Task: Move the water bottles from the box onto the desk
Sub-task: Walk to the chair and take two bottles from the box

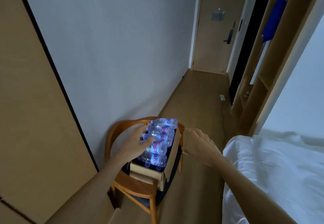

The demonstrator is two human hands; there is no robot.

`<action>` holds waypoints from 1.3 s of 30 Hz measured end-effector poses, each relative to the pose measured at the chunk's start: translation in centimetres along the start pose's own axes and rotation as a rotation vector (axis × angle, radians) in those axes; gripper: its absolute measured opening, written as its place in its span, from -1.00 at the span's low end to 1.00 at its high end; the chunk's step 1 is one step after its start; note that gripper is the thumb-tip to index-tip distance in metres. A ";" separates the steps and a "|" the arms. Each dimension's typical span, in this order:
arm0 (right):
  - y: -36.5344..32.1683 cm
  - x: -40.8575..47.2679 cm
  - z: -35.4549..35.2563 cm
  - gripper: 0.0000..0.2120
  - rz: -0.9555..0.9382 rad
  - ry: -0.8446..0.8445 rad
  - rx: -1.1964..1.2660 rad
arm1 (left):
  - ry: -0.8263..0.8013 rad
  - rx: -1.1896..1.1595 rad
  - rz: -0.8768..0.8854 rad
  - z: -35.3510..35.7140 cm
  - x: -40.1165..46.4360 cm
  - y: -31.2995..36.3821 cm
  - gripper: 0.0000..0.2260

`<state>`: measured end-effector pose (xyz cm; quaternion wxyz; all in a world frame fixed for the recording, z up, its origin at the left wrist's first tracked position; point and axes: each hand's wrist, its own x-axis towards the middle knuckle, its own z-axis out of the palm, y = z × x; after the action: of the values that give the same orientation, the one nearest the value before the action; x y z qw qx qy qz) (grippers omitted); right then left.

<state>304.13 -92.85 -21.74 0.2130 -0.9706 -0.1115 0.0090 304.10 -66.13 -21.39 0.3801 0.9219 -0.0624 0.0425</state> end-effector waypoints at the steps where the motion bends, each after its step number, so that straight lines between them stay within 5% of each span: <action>1: 1.0 2.1 0.2 -0.36 -0.013 -0.017 0.009 | 0.013 -0.024 -0.033 0.6 1.2 -0.2 -0.69; 7: 5.5 13.3 0.8 -0.32 -0.130 -0.161 0.110 | 0.097 -0.115 -0.302 4.5 7.5 -2.5 -0.53; 21: 6.4 32.5 8.7 -0.44 -0.359 -0.428 0.160 | 0.255 -0.156 -0.780 7.9 14.5 -11.2 -0.84; 24: 6.3 36.5 10.4 -0.48 -0.389 -0.474 0.140 | 0.284 -0.237 -0.835 8.4 17.0 -13.5 -0.93; 30: 6.1 43.9 12.6 -0.49 -0.346 -0.520 0.075 | 0.242 -0.284 -0.841 9.9 23.1 -17.1 -0.76; 39: 6.3 51.6 17.0 -0.48 -0.295 -0.708 -0.135 | 0.222 -0.437 -0.905 13.4 28.0 -18.6 -0.89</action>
<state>354.63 -80.02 -38.26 0.0959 -0.8928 -0.3169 0.3053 334.95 -64.85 -40.24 0.5485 0.7456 0.3760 -0.0428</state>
